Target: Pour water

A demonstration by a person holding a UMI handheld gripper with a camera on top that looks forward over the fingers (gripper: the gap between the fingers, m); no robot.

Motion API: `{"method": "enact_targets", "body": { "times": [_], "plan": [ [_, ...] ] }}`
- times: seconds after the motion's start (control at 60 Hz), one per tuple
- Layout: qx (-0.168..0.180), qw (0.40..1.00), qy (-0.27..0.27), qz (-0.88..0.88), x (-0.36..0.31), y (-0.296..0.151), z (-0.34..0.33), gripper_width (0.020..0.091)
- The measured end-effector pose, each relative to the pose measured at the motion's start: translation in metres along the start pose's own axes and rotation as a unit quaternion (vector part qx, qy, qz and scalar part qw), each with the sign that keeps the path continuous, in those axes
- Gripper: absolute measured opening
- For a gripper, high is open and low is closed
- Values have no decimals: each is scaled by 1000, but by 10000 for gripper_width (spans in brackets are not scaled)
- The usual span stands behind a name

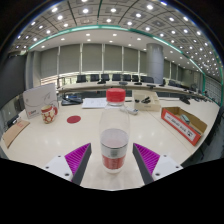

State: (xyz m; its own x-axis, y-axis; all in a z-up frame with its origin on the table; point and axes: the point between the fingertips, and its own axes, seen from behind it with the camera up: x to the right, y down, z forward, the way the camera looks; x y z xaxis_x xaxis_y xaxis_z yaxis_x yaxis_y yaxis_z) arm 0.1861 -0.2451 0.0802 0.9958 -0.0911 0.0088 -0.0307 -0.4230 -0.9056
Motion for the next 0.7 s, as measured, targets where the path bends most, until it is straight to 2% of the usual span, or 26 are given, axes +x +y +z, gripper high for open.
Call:
{"method": "enact_targets", "body": {
  "times": [0.05, 0.1, 0.167, 0.217, 0.317, 0.417, 0.55, 0.7],
  "plan": [
    [-1, 1000, 8, 0, 7, 3, 17, 851],
    [4, 1000, 9, 0, 8, 3, 31, 806],
    [9, 1000, 7, 0, 5, 3, 43, 678],
    [21, 1000, 4, -2, 3, -1, 47, 550],
    [27, 1000, 0, 2, 3, -5, 55, 491],
    [28, 1000, 12, 6, 8, -8, 54, 387],
    [31, 999, 30, -32, 3, -34, 55, 359],
    [45, 991, 66, -111, -20, -96, 70, 360]
  ]
}}
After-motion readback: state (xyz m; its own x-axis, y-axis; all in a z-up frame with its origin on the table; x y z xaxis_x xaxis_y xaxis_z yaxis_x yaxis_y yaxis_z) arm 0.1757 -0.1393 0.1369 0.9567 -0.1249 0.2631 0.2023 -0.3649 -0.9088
